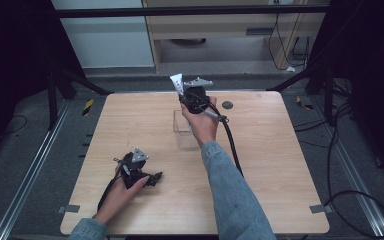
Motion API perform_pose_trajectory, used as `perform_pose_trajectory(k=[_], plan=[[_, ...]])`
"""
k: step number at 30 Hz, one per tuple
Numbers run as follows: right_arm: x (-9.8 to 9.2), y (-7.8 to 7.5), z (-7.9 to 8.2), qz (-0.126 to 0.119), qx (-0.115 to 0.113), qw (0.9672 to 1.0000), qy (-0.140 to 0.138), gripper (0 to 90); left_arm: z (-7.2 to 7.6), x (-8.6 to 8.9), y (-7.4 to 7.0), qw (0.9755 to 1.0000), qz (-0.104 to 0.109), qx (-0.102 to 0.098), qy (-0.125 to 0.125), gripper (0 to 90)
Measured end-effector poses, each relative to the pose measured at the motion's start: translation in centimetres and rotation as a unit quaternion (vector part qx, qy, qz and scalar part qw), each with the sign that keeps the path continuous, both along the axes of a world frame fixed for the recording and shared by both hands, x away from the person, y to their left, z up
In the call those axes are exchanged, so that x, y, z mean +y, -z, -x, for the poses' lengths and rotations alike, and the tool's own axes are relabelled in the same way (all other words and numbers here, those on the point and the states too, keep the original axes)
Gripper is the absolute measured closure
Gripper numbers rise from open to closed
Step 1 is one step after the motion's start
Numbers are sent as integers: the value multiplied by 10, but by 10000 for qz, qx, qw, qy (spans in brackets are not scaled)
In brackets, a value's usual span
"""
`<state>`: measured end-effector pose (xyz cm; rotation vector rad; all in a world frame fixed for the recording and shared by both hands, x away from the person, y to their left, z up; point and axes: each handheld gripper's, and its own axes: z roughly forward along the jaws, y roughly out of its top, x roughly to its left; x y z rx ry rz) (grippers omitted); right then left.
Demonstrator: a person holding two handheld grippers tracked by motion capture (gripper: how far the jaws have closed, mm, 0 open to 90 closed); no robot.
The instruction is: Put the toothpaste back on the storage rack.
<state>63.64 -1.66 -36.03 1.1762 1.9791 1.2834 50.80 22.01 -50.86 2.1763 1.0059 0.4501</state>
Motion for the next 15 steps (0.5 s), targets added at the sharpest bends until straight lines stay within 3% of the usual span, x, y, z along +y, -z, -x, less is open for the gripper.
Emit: perform_pose_trajectory(k=[15], plan=[[-5,9,2,12,89,10000,18,778,0,0,0,10000,6,-3,-6,0]])
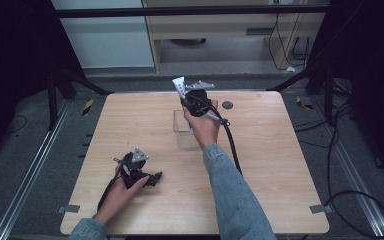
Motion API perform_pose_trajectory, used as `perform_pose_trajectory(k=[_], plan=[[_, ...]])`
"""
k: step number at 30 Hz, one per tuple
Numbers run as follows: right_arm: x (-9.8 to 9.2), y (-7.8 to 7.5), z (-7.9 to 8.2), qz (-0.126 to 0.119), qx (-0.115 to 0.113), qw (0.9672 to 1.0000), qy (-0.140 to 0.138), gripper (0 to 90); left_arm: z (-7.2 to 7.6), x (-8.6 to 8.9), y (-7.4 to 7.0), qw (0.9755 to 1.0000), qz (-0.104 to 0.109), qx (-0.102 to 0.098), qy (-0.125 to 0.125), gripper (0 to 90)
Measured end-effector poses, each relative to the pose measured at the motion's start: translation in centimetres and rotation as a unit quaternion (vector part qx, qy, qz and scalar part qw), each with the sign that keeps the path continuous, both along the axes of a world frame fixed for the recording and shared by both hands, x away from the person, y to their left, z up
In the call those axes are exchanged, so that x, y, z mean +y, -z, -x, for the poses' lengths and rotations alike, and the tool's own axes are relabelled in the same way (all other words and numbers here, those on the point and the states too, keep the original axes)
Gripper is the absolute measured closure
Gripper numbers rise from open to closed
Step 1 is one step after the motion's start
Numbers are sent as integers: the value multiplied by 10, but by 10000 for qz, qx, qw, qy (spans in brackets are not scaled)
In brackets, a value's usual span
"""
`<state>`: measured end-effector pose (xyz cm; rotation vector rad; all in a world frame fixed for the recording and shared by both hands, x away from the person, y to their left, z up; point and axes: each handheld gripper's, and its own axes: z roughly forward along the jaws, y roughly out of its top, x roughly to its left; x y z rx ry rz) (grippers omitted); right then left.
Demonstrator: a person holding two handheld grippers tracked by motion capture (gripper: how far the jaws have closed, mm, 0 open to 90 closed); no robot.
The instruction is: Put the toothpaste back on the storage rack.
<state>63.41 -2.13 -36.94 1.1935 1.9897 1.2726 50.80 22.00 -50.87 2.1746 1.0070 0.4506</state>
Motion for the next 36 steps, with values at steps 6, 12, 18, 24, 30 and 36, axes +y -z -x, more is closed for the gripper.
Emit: perform_pose_trajectory(k=[6,12,18,24,30,36], plan=[[-1,2,1,76,56,10000,-29,778,0,0,0,10000,2,1,-2,0],[0,4,2,94,50,9999,-27,778,0,0,0,10000,1,1,0,0],[0,7,3,112,111,9999,-29,779,0,0,0,10000,12,7,-8,0],[-4,10,4,126,123,9998,-6,780,0,0,0,10000,2,10,-3,0],[-6,13,5,153,152,9998,11,780,0,0,0,10000,13,6,-8,0],[-6,13,6,161,176,9997,3,781,0,0,0,10000,11,6,-8,0]])
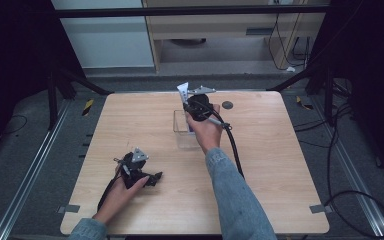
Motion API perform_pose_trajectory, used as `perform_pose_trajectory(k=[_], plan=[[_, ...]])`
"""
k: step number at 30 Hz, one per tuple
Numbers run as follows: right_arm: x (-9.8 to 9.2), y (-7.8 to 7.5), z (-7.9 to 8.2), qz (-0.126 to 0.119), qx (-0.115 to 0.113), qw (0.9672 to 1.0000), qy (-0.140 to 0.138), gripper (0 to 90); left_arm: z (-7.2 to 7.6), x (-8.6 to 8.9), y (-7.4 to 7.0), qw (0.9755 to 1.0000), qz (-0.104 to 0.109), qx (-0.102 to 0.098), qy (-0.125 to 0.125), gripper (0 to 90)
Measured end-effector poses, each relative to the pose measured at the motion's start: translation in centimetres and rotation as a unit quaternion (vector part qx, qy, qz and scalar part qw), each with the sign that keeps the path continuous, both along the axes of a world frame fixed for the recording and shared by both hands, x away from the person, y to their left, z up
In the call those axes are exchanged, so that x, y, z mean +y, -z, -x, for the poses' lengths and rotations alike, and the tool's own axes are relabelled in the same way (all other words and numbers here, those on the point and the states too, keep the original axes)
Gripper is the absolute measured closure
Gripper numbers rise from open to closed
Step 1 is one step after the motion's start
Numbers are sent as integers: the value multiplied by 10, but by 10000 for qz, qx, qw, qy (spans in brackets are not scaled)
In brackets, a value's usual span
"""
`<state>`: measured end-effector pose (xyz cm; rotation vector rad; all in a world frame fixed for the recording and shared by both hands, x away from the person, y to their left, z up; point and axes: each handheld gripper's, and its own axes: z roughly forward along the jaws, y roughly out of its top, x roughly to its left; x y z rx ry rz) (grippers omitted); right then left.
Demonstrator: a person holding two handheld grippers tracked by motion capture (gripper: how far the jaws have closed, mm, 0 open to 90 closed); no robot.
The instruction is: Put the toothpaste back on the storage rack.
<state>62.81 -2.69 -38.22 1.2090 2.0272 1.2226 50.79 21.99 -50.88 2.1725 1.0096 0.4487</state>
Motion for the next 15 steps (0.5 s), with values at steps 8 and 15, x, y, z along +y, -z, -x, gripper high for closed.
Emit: perform_pose_trajectory(k=[8,15], plan=[[1,1,2,59,14,10000,-4,782,0,0,0,10000,0,1,0,0],[6,4,4,200,8,9998,-79,782,0,0,0,10000,0,0,0,0]])
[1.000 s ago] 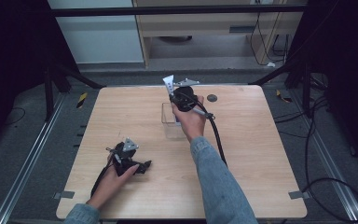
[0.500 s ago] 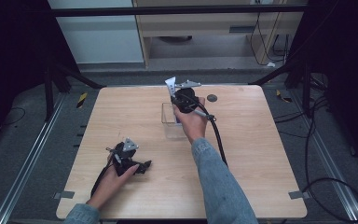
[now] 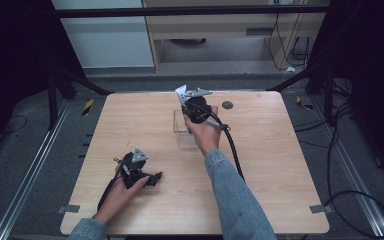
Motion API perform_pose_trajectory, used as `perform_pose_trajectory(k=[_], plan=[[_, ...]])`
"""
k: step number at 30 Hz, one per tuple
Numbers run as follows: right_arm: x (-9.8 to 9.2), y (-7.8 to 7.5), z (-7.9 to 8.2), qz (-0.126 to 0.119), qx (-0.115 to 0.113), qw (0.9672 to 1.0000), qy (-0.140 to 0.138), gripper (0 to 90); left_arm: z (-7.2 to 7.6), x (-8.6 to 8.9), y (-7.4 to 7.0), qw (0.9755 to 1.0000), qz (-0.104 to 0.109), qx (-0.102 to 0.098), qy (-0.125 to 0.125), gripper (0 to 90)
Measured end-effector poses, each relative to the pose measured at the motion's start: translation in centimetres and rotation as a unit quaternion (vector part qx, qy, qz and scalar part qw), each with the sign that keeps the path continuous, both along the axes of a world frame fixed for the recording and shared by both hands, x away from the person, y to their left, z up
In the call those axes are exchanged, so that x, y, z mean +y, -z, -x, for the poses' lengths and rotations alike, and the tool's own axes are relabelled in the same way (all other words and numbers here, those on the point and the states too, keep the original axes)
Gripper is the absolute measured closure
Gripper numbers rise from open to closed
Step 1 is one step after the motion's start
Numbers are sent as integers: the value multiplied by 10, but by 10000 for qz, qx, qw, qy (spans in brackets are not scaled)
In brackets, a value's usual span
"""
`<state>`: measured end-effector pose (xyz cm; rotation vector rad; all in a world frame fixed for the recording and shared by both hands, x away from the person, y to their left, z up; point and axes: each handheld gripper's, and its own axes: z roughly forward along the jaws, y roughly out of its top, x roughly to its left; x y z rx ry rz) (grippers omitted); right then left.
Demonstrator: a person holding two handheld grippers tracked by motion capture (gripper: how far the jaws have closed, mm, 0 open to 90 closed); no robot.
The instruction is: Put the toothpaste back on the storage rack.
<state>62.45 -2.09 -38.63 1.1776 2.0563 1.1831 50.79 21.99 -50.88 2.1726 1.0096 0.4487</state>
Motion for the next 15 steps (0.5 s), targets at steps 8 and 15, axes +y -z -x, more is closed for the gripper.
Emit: perform_pose_trajectory(k=[8,15], plan=[[0,7,2,-2,79,10000,14,782,0,0,0,10000,-24,7,16,0],[3,11,2,22,110,9999,-17,782,0,0,0,10000,-17,4,12,0]])
